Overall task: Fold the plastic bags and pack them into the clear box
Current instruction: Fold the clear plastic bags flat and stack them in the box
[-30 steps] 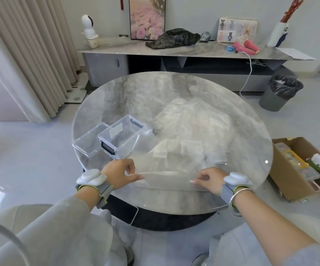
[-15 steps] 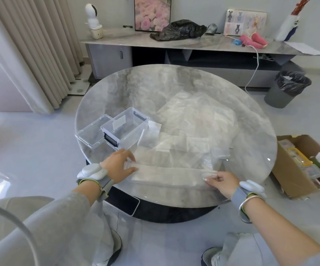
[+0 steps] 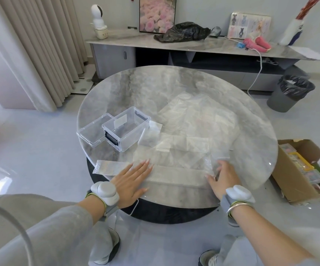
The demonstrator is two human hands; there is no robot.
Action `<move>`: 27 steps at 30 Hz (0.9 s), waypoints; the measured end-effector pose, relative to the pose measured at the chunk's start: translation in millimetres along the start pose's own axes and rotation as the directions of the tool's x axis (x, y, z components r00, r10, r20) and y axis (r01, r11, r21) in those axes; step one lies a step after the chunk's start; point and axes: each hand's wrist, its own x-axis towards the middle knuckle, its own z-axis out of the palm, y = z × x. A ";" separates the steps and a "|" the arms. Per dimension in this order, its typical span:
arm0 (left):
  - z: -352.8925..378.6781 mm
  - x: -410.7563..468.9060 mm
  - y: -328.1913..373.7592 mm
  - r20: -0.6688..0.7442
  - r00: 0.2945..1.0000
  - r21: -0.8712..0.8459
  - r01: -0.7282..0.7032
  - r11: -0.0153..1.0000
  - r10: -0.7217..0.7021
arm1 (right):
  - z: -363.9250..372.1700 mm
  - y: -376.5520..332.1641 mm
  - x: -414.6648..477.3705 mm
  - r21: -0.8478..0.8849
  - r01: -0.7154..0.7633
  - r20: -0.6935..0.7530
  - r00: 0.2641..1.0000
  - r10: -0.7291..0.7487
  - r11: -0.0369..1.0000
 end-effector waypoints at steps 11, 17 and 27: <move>8.1 -1.6 5.0 0.062 0.997 0.019 -0.051 0.999 0.050 | 52.9 -2.6 -51.7 -0.397 0.477 0.364 0.866 -0.343 0.784; 5.2 0.9 5.3 0.091 0.995 -0.010 -0.037 0.999 0.038 | 38.7 5.0 -53.8 -0.366 0.409 0.324 0.898 -0.298 0.836; -18.7 27.0 14.8 -0.208 0.970 0.143 -0.100 0.985 0.128 | 19.6 -23.2 -28.9 -0.412 0.600 0.196 0.794 -0.576 0.686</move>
